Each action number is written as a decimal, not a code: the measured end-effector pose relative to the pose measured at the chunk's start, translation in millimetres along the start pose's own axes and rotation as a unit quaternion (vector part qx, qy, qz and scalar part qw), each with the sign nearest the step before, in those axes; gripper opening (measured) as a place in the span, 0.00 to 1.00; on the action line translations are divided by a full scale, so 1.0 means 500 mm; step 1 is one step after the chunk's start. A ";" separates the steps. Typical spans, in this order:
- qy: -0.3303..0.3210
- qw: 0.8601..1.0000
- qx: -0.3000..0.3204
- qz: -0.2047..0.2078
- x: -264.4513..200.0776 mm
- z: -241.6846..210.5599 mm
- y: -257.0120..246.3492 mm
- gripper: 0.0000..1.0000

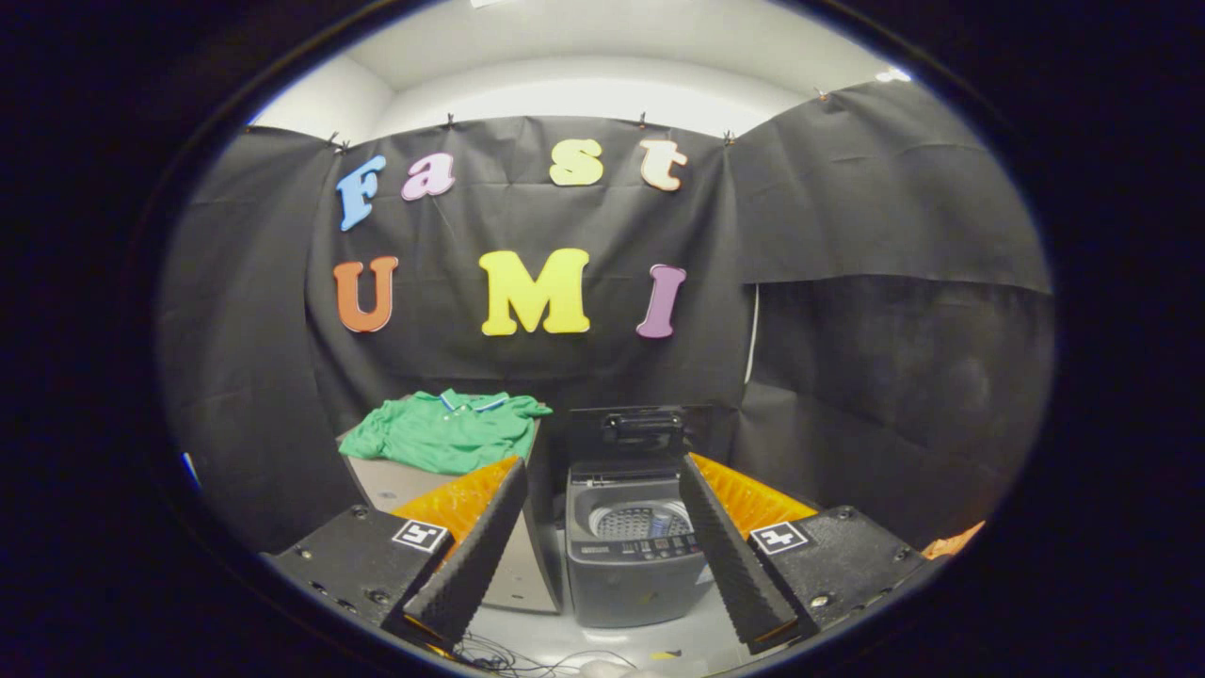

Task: Put the clothes into the washing machine and then close the washing machine lid.

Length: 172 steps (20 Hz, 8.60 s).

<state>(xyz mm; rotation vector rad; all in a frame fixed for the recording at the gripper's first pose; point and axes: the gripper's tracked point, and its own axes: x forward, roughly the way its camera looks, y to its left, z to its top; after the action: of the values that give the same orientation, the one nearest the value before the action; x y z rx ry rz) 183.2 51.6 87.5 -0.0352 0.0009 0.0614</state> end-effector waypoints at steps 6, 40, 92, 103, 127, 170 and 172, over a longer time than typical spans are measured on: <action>0.007 0.999 0.003 0.050 0.210 0.056 0.096 1.00; 0.273 0.960 -0.021 0.057 0.768 -0.220 0.558 0.99; 0.060 0.987 0.076 0.132 0.222 0.218 0.009 0.08; 0.128 0.979 0.058 0.149 0.550 0.090 -0.222 0.08; 0.380 0.916 -0.059 0.112 0.866 -0.572 -0.227 0.08; 0.370 0.929 -0.024 0.011 0.778 -0.656 -0.302 0.83; 0.342 0.939 -0.023 0.018 0.792 -0.586 -0.298 0.83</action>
<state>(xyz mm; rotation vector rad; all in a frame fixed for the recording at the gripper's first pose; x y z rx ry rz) 587.8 -83.2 -200.7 -0.1014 0.6973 0.0842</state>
